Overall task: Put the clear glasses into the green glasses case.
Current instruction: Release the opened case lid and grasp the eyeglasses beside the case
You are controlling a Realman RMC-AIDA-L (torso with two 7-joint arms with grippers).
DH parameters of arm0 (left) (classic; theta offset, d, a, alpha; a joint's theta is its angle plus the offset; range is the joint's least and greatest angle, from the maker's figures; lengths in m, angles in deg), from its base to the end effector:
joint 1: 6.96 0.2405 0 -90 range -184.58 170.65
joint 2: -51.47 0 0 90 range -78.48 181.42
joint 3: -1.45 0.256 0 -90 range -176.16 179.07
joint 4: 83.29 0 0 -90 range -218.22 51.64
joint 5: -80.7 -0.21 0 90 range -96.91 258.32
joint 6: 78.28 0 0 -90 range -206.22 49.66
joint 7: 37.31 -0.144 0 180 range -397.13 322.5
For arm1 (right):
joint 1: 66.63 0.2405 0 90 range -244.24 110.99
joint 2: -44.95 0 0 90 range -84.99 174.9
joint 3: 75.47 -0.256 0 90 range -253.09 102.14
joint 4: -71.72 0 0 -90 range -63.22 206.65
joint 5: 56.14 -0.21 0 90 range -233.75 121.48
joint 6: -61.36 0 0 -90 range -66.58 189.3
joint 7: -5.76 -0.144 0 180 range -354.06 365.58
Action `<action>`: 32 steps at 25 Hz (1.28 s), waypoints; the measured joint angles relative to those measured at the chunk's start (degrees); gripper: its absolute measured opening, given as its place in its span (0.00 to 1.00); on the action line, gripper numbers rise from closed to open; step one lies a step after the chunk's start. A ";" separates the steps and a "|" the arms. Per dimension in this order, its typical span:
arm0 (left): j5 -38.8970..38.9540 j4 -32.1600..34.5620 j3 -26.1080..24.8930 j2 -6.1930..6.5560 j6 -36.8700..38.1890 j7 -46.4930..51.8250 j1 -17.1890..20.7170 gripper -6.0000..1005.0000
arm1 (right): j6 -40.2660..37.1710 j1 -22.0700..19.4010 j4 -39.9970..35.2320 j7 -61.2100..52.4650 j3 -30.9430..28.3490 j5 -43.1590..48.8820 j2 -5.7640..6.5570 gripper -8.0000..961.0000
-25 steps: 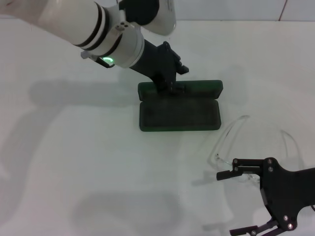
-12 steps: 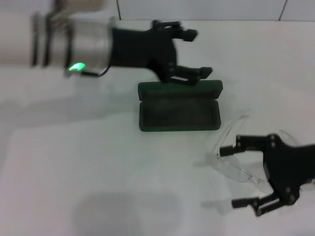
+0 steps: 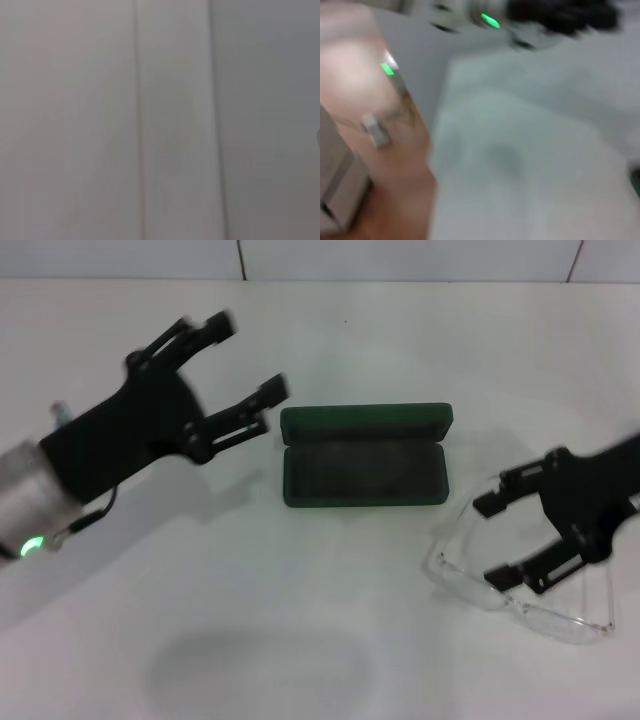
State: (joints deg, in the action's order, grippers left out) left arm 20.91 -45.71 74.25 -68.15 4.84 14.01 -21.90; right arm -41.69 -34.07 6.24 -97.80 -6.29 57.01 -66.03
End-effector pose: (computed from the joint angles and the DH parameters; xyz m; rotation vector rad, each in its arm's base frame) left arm -0.2431 0.2961 -0.0057 -2.3084 -0.2355 -1.1443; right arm 0.1830 0.3249 0.0379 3.0421 -0.2849 -0.1100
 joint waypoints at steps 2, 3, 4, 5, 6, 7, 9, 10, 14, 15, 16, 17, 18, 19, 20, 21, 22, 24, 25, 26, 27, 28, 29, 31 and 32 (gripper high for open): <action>3.24 -4.35 -0.01 0.01 1.56 -3.92 0.47 0.89 | -0.80 1.88 -5.02 -7.23 0.15 6.12 -1.18 0.91; 4.07 -5.86 -0.02 0.03 2.04 -4.97 0.49 0.89 | -2.22 3.10 -7.82 -11.46 0.26 10.15 -2.02 0.90; 5.18 -7.79 -0.02 0.06 2.64 -6.23 0.45 0.89 | -3.78 4.08 -9.95 -14.48 0.34 13.36 -2.69 0.90; 6.07 -9.41 -0.04 0.08 3.20 -7.31 0.33 0.89 | -5.57 4.94 -11.62 -16.44 0.36 15.47 -3.43 0.89; 6.27 -10.02 -0.08 0.09 3.33 -7.65 0.29 0.89 | -7.84 5.78 -13.61 -18.38 0.44 17.36 -4.03 0.89; 6.43 -10.42 -0.11 0.09 3.45 -7.88 0.20 0.89 | -9.65 6.40 -15.04 -19.85 0.67 18.29 -4.37 0.88; 6.51 -10.78 -0.14 0.10 3.56 -8.10 0.18 0.89 | -11.43 7.16 -17.47 -22.59 1.47 19.10 -4.42 0.88; 6.58 -11.11 -0.20 0.15 3.71 -8.36 0.18 0.89 | -11.84 7.44 -18.38 -24.27 2.00 19.90 -4.35 0.87; 6.63 -11.62 -0.20 0.19 3.57 -8.54 0.02 0.89 | -12.26 7.50 -19.65 -27.34 4.51 24.44 -4.49 0.85; 6.64 -11.92 -0.21 0.19 3.48 -8.57 -0.10 0.89 | -12.22 7.34 -19.70 -27.72 5.63 25.46 -4.52 0.85; 6.62 -12.21 -0.35 0.19 3.46 -8.57 -0.19 0.89 | -11.83 7.20 -19.69 -28.25 7.42 26.60 -4.61 0.85; 6.54 -12.50 -0.64 0.20 3.44 -8.57 -0.23 0.89 | -11.37 7.12 -19.62 -28.74 8.83 27.37 -4.65 0.84; 6.43 -12.76 -1.02 0.20 3.44 -8.58 -0.25 0.89 | -10.72 7.07 -19.46 -29.33 10.53 27.84 -4.75 0.84; 6.35 -12.89 -1.25 0.20 3.44 -8.59 -0.27 0.89 | -9.86 6.92 -19.30 -29.96 12.22 28.05 -4.80 0.83; 6.28 -13.05 -1.43 0.19 3.44 -8.62 -0.27 0.89 | -9.11 6.79 -19.19 -30.49 13.57 28.09 -4.84 0.83; 6.27 -13.15 -1.46 0.18 3.44 -8.65 -0.27 0.89 | -8.29 6.56 -19.04 -30.97 15.27 28.11 -4.85 0.83; 6.25 -13.25 -1.47 0.17 3.44 -8.67 -0.27 0.89 | -7.56 6.43 -18.78 -31.29 16.67 28.14 -4.85 0.82; 6.24 -13.54 -1.48 0.17 3.44 -8.69 -0.26 0.89 | -6.16 6.35 -17.95 -31.83 19.38 28.28 -4.85 0.81; 6.25 -13.75 -1.49 0.19 3.44 -8.69 -0.26 0.89 | -5.50 6.39 -17.43 -32.14 20.48 28.46 -4.85 0.81; 6.25 -13.88 -1.49 0.20 3.44 -8.70 -0.25 0.89 | -4.72 6.51 -16.85 -32.52 21.63 28.70 -4.85 0.80; 6.26 -14.01 -1.50 0.23 3.44 -8.71 -0.24 0.89 | -4.02 6.60 -16.39 -32.80 22.53 28.98 -4.86 0.80; 6.26 -14.06 -1.50 0.25 3.44 -8.71 -0.24 0.89 | -3.26 6.70 -15.95 -33.04 23.39 29.24 -4.89 0.80; 6.25 -14.12 -1.51 0.25 3.44 -8.72 -0.24 0.89 | -2.66 6.72 -15.57 -33.10 24.14 29.38 -4.93 0.79; 6.24 -14.16 -1.52 0.26 3.44 -8.76 -0.23 0.89 | -1.48 6.65 -15.10 -33.15 25.34 29.43 -5.04 0.78; 6.23 -14.17 -1.52 0.27 3.44 -8.79 -0.23 0.89 | -0.81 6.59 -14.88 -33.21 25.93 29.41 -5.09 0.78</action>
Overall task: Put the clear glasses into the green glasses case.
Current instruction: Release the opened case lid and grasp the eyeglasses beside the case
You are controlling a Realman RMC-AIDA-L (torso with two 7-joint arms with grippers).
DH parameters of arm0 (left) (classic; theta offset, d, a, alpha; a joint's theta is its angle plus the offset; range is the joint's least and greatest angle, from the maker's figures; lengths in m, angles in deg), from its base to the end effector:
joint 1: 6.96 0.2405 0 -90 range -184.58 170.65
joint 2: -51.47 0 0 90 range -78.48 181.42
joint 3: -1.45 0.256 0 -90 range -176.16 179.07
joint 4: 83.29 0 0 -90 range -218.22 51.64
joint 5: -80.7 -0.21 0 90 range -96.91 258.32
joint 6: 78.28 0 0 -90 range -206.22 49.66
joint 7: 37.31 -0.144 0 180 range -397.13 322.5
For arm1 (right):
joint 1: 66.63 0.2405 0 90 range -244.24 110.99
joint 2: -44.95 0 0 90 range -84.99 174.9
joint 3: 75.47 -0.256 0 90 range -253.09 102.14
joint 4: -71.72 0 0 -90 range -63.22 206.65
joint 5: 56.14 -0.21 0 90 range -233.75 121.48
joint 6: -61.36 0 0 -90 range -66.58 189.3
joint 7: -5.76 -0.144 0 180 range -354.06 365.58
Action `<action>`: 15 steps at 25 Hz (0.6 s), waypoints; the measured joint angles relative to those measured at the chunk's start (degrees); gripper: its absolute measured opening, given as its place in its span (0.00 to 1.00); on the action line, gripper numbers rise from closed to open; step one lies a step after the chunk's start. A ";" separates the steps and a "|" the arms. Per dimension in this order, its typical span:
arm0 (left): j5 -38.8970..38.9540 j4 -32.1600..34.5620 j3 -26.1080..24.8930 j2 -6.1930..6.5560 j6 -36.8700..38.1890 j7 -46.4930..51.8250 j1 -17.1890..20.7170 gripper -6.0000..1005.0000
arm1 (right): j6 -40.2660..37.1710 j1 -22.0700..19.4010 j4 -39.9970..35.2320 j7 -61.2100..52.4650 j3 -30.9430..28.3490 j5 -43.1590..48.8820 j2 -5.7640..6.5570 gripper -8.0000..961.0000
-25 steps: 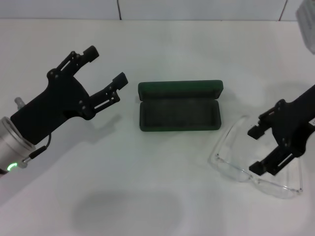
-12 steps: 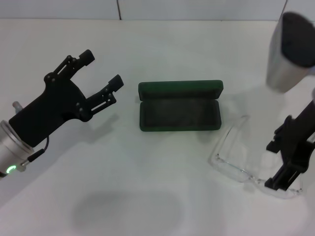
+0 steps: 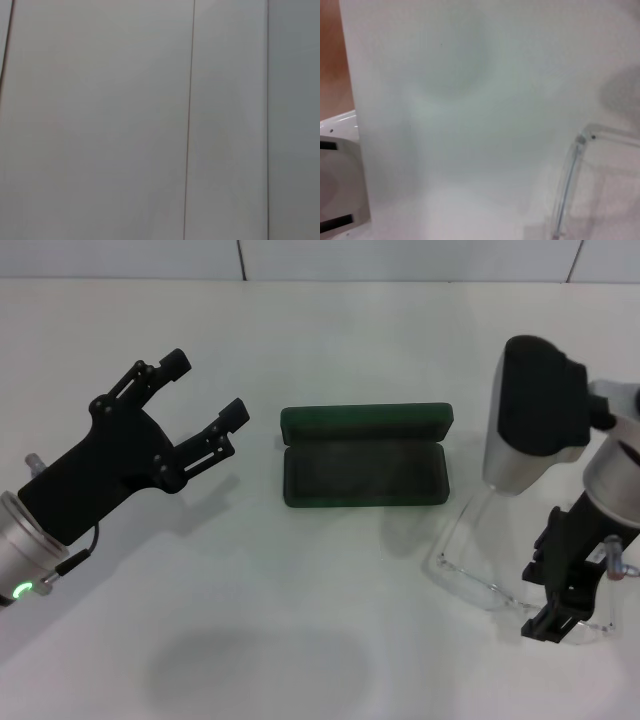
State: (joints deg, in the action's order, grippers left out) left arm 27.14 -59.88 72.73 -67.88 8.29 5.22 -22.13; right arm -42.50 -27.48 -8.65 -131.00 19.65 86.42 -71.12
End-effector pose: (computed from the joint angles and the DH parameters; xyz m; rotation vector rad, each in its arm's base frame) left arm -0.2782 0.2760 -0.0159 -2.1802 -0.3567 -1.1405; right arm 0.1491 0.3100 -0.0214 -2.9574 0.3988 -0.9521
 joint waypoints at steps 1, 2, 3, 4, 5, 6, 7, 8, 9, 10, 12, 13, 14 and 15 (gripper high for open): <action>-0.01 -0.01 0.00 0.00 0.00 -0.01 -0.02 0.89 | 0.62 -0.04 0.26 -0.06 0.54 -0.04 -0.04 0.78; -0.02 -0.01 0.01 0.00 0.01 -0.02 -0.04 0.89 | 1.07 -0.02 0.54 -0.11 1.08 -0.11 -0.09 0.77; -0.07 -0.02 0.05 0.01 0.00 -0.02 -0.05 0.89 | 1.67 0.08 0.86 -0.33 1.77 -0.22 -0.11 0.73; -0.12 -0.02 0.09 0.01 0.00 -0.03 -0.05 0.89 | 2.11 0.16 1.09 -0.56 2.36 -0.28 -0.13 0.69; -0.16 -0.04 0.10 0.00 0.01 -0.03 -0.05 0.89 | 2.41 0.21 1.14 -0.79 2.83 -0.30 -0.13 0.64; -0.18 -0.16 0.09 0.00 0.01 -0.04 -0.07 0.89 | 2.80 0.24 1.21 -1.08 3.47 -0.32 -0.13 0.64; -0.19 -0.34 0.06 0.00 0.01 -0.04 -0.13 0.89 | 3.06 0.24 1.26 -1.28 4.06 -0.34 -0.13 0.64; -0.19 -0.60 0.02 0.00 0.01 -0.05 -0.24 0.89 | 3.27 0.20 1.30 -1.30 4.46 -0.35 -0.13 0.64; -0.20 -0.88 -0.01 0.01 0.01 -0.07 -0.37 0.89 | 3.50 0.16 1.33 -1.34 4.85 -0.34 -0.12 0.64; -0.22 -1.13 -0.04 0.00 0.01 -0.12 -0.56 0.89 | 3.77 0.11 1.35 -1.41 5.19 -0.32 -0.11 0.64; -0.23 -1.36 -0.04 0.00 0.01 -0.22 -0.67 0.89 | 4.15 0.00 1.36 -1.59 5.45 -0.31 -0.11 0.64; -0.25 -1.36 -0.04 0.00 0.01 -0.25 -0.68 0.89 | 4.39 -0.04 1.34 -1.81 5.47 -0.32 -0.11 0.64; -0.27 -1.36 -0.04 0.00 0.01 -0.26 -0.68 0.89 | 4.69 -0.08 1.33 -2.05 5.50 -0.34 -0.11 0.64; -0.29 -1.35 -0.04 0.00 0.01 -0.26 -0.68 0.89 | 4.92 -0.12 1.33 -2.22 5.53 -0.34 -0.11 0.64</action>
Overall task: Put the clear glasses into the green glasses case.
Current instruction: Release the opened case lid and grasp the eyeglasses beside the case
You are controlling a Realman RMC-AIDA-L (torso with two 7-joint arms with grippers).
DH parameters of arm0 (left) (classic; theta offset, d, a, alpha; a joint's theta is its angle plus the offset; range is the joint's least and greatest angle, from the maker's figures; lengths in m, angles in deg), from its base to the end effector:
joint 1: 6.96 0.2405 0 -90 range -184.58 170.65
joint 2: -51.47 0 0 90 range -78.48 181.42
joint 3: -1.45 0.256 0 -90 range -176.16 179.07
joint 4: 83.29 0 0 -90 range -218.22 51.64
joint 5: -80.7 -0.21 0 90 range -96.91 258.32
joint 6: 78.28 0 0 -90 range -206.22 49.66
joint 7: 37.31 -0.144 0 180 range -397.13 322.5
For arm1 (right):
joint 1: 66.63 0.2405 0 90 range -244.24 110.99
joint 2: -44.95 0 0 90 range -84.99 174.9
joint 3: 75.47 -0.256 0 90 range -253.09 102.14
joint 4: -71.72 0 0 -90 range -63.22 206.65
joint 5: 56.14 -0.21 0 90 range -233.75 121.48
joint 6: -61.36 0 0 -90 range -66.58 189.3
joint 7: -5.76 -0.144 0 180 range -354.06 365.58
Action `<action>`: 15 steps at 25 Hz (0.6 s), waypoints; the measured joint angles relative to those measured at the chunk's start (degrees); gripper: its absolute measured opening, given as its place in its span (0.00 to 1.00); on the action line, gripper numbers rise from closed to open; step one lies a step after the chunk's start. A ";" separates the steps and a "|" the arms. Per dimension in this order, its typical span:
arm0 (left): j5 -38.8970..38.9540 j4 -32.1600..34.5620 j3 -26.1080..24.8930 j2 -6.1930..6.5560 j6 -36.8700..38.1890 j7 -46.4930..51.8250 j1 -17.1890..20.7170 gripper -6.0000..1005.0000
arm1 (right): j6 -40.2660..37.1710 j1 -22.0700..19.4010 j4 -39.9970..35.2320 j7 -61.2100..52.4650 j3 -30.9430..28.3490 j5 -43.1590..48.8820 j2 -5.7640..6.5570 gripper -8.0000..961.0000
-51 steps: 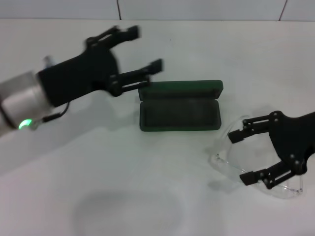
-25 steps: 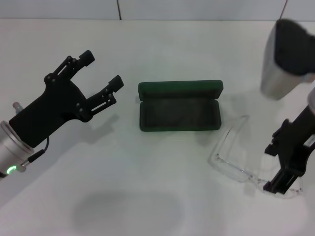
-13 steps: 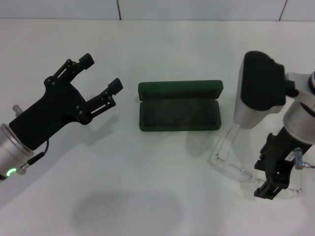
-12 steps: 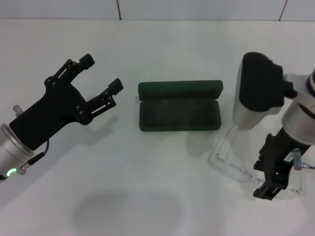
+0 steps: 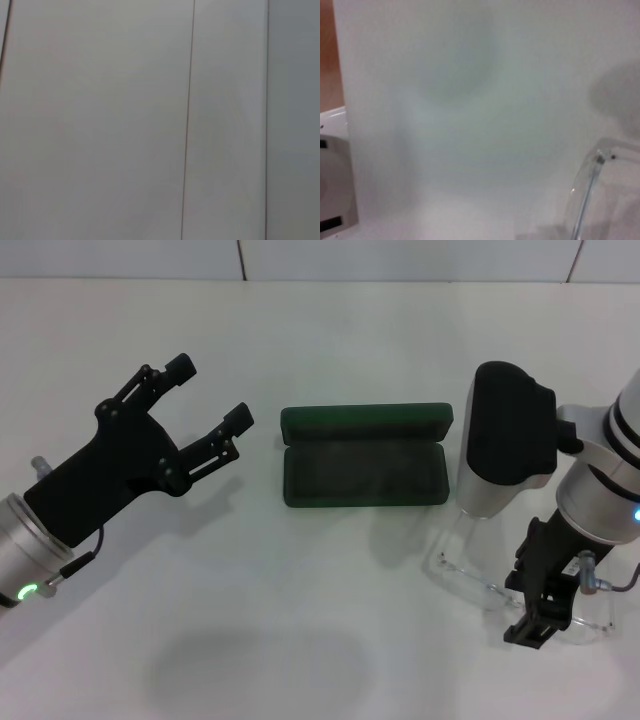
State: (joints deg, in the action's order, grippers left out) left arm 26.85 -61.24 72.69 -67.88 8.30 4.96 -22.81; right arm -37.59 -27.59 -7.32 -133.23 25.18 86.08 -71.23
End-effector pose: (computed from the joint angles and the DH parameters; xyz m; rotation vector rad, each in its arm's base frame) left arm -0.2786 0.2760 -0.0194 -2.1902 -0.3689 -1.1374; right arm 0.1499 0.3069 -0.0407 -2.9443 0.3607 -0.9635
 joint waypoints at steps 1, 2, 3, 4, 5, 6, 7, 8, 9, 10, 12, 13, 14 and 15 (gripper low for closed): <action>-0.02 0.00 0.00 0.02 0.00 0.00 0.00 0.89 | 0.26 -0.04 0.01 -0.13 0.04 0.00 0.00 0.64; -0.02 0.00 0.02 0.04 0.00 0.00 -0.02 0.89 | 0.45 -0.08 0.07 -0.21 0.09 -0.01 0.00 0.64; -0.03 0.00 0.04 0.05 0.00 0.00 -0.06 0.89 | 0.56 -0.13 0.14 -0.22 0.16 -0.01 0.00 0.64; -0.03 0.00 0.04 0.06 0.00 0.00 -0.10 0.89 | 0.68 -0.16 0.19 -0.24 0.44 -0.02 0.00 0.64; -0.03 0.00 0.05 0.06 0.00 0.00 -0.11 0.89 | 0.75 -0.17 0.22 -0.26 0.61 -0.01 0.00 0.64; -0.03 -0.01 0.05 0.07 0.00 0.00 -0.14 0.89 | 0.86 -0.17 0.22 -0.27 0.99 -0.02 0.00 0.64; -0.03 -0.03 0.04 0.07 0.00 0.00 -0.14 0.89 | 0.99 -0.17 0.23 -0.30 1.42 -0.01 0.00 0.62; -0.03 -0.05 0.04 0.08 0.00 0.00 -0.15 0.89 | 1.09 -0.17 0.25 -0.31 1.74 0.03 0.00 0.59; -0.03 -0.05 0.04 0.08 0.00 0.00 -0.15 0.89 | 1.23 -0.17 0.33 -0.31 1.96 0.08 0.00 0.56; -0.03 -0.06 0.04 0.09 0.00 0.00 -0.15 0.89 | 1.41 -0.15 0.43 -0.31 2.12 0.11 0.00 0.53; -0.03 -0.08 0.04 0.09 -0.01 0.00 -0.15 0.89 | 1.71 -0.09 0.60 -0.32 2.24 0.13 0.00 0.47; -0.03 -0.08 0.04 0.09 -0.02 0.00 -0.15 0.89 | 2.11 0.02 0.79 -0.32 2.25 0.13 0.00 0.45; -0.03 -0.08 0.04 0.09 -0.04 -0.01 -0.15 0.89 | 2.19 0.03 0.81 -0.32 2.25 0.13 0.00 0.43; -0.03 -0.08 0.04 0.08 -0.05 -0.03 -0.15 0.89 | 2.30 0.06 0.83 -0.32 2.26 0.13 0.00 0.41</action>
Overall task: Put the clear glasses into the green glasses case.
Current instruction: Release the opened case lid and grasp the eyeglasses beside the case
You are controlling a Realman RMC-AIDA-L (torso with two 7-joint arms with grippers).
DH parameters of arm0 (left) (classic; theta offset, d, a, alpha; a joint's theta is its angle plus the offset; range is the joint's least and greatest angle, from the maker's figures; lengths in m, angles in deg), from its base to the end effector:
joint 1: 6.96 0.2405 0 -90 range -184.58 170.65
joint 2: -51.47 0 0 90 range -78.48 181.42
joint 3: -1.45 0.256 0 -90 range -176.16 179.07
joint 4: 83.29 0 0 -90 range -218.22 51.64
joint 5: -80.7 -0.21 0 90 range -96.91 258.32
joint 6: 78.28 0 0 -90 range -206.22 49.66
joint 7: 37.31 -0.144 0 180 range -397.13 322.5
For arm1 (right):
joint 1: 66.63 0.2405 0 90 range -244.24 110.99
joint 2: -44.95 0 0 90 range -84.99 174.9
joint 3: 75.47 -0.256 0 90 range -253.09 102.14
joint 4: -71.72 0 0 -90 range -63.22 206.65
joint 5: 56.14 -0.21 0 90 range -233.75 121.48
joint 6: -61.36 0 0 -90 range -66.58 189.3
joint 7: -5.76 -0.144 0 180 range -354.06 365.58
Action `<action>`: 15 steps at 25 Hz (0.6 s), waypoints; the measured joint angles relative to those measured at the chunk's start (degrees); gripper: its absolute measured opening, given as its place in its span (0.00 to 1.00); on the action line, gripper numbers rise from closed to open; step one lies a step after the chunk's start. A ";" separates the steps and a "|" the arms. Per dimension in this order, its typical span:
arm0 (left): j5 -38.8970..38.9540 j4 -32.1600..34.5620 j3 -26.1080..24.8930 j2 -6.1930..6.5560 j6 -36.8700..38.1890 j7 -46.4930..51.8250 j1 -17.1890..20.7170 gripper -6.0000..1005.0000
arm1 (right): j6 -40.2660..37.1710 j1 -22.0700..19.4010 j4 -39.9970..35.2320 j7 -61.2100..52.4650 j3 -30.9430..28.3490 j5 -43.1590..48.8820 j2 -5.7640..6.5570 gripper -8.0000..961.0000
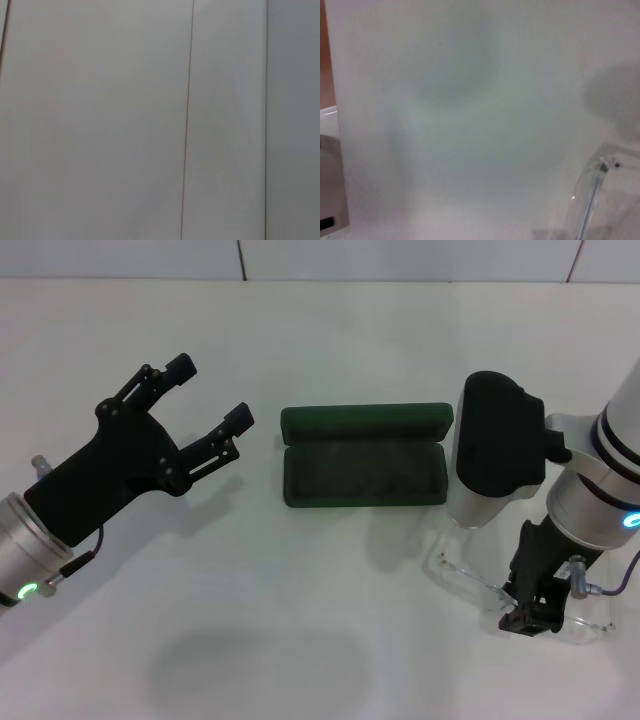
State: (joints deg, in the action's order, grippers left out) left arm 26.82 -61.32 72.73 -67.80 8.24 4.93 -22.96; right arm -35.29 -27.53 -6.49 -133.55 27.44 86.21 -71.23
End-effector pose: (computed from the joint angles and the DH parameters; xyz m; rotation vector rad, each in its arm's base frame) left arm -0.2786 0.2767 -0.0194 -2.1928 -0.3671 -1.1354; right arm 0.1513 0.3065 -0.0485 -2.9375 0.3307 -0.9705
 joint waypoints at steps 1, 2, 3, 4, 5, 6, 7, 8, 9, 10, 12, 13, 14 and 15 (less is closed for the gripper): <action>0.00 0.00 0.00 0.00 -0.01 -0.05 0.00 0.89 | 0.09 0.06 0.03 0.01 0.00 0.03 0.00 0.40; 0.00 0.00 0.00 0.00 -0.02 -0.21 0.00 0.89 | 0.14 0.12 0.04 0.05 0.00 0.06 0.00 0.38; 0.00 0.00 0.00 0.00 -0.02 -0.33 0.00 0.89 | 0.22 0.17 0.07 0.10 0.00 0.09 0.00 0.36; 0.00 0.00 0.00 0.00 -0.03 -0.45 0.00 0.89 | 0.29 0.20 0.13 0.16 0.00 0.10 0.00 0.35; 0.00 0.00 0.00 0.00 -0.04 -0.58 0.00 0.89 | 0.44 0.25 0.26 0.25 0.00 0.11 0.00 0.34; 0.00 0.00 0.00 -0.02 -0.04 -0.63 0.00 0.89 | 0.53 0.28 0.38 0.29 0.00 0.11 0.00 0.32; 0.00 -0.02 0.00 -0.03 -0.04 -0.65 0.00 0.89 | 0.59 0.29 0.56 0.32 0.01 0.12 0.00 0.31; 0.00 -0.04 0.00 -0.04 -0.04 -0.66 0.00 0.89 | 0.62 0.32 0.69 0.36 0.00 0.14 0.00 0.30; 0.00 -0.06 0.00 -0.05 -0.04 -0.66 0.00 0.89 | 0.62 0.35 0.81 0.40 0.01 0.18 0.00 0.25; 0.00 -0.06 0.00 -0.05 -0.04 -0.66 0.00 0.89 | 0.61 0.35 0.81 0.42 0.02 0.18 0.00 0.21; 0.00 -0.09 0.00 -0.07 -0.04 -0.68 0.00 0.89 | 0.57 0.36 0.81 0.45 0.06 0.20 0.00 0.20; 0.00 -0.09 0.00 -0.08 -0.04 -0.67 0.00 0.89 | 0.56 0.36 0.81 0.48 0.09 0.23 0.02 0.20; 0.00 -0.09 -0.01 -0.08 -0.04 -0.68 0.00 0.89 | 0.56 0.36 0.81 0.49 0.10 0.25 0.04 0.20; 0.00 -0.09 0.00 -0.09 -0.04 -0.68 0.00 0.89 | 0.56 0.36 0.81 0.54 0.11 0.28 0.09 0.20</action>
State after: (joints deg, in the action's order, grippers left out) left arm 26.82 -61.41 72.73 -67.88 8.20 4.26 -22.96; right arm -34.73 -27.17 -5.68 -133.01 27.55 86.49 -71.14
